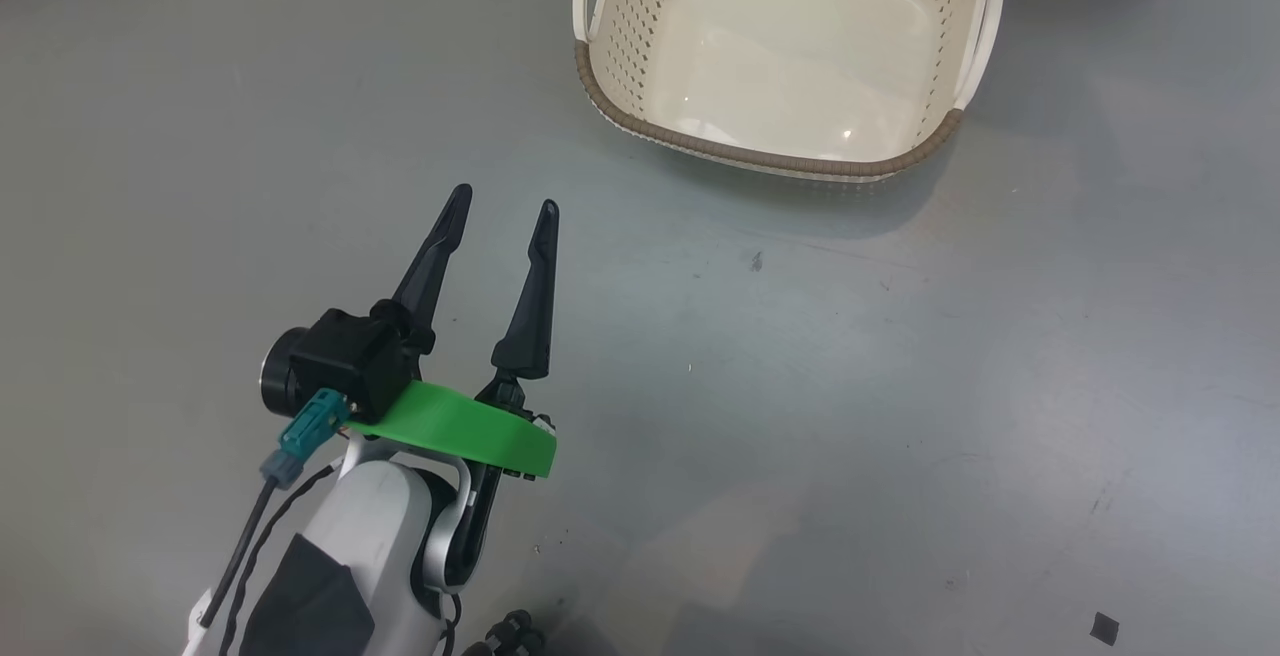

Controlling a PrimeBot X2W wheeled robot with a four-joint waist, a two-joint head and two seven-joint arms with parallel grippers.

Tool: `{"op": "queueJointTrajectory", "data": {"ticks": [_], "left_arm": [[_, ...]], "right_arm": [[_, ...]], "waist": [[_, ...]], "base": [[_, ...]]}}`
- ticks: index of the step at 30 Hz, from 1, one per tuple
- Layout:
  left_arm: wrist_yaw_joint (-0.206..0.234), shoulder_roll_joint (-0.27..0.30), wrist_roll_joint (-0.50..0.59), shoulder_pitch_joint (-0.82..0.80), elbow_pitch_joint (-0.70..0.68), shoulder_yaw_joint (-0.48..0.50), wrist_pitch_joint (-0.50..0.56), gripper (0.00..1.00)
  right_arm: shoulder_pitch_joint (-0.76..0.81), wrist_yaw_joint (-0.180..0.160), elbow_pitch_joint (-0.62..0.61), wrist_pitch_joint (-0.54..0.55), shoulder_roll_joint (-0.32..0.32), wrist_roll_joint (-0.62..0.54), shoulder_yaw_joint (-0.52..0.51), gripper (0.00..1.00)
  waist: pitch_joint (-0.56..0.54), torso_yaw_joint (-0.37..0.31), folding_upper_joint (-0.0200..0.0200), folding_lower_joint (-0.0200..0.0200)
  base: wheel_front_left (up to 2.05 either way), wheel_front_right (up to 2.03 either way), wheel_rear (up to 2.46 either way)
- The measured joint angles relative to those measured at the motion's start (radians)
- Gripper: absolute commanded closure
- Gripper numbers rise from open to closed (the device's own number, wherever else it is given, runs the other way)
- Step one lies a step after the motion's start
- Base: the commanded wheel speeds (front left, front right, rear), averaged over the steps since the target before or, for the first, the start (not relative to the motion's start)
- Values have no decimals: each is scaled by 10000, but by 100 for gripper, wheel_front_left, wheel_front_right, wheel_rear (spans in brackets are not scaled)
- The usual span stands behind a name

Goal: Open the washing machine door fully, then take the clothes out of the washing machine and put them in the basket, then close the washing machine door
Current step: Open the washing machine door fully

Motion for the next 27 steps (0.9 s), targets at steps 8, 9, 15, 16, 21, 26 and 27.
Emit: {"op": "queueJointTrajectory", "data": {"ticks": [8,9,15,16,21,26,27], "left_arm": [[0,0,4,0,-6,-19,0,0],[0,0,4,0,-6,-19,0,0],[0,0,4,0,-4,-19,0,0],[2,0,4,0,-6,-19,0,0],[12,0,8,0,-4,-6,0,0],[12,0,35,0,40,10,0,0],[12,0,35,0,71,27,0,0]], "right_arm": [[-15,0,247,98,13,236,-176,100],[-19,0,280,104,15,236,-180,100],[-32,0,506,395,2,430,-314,100],[-32,0,537,447,-2,433,-320,100],[-32,0,727,748,-2,527,-330,100],[16,0,963,1091,21,602,-320,100],[55,0,1018,1122,25,625,-322,100]], "waist": [[-73,-49,0,0],[-83,-55,0,0],[-161,-82,0,0],[-177,-88,0,0],[-246,-136,0,0],[-336,-178,0,0],[-371,-185,1,0]], "base": [[0,0,0],[0,0,0],[0,0,0],[0,0,0],[0,0,0],[0,0,0],[0,0,0]]}}
